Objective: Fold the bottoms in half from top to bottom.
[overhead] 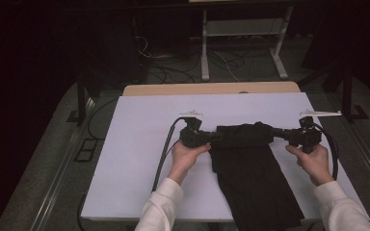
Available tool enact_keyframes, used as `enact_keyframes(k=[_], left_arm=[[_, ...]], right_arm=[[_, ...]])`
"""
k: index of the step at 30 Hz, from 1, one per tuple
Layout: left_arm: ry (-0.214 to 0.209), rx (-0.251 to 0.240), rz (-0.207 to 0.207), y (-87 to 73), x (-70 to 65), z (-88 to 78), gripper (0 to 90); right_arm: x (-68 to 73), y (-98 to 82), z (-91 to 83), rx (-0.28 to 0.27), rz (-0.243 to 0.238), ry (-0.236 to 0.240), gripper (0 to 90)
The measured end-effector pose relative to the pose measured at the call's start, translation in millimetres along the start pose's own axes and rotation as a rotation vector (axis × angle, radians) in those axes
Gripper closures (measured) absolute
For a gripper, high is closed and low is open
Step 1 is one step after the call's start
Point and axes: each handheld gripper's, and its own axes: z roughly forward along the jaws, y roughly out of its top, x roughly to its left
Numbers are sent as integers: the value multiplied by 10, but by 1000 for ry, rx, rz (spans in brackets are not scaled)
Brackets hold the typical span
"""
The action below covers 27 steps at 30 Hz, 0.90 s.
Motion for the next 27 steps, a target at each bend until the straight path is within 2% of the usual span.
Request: enact_keyframes(k=[12,18,27], left_arm=[[-17,14,19,-147,-243,-33,866],[-31,25,9,-270,-294,-34,867],[-22,73,6,-431,-365,-26,866]], right_arm=[[93,-162,-143,23,-17,2,858],[107,-230,-174,40,-19,3,858],[131,-328,-185,89,-27,-2,858]])
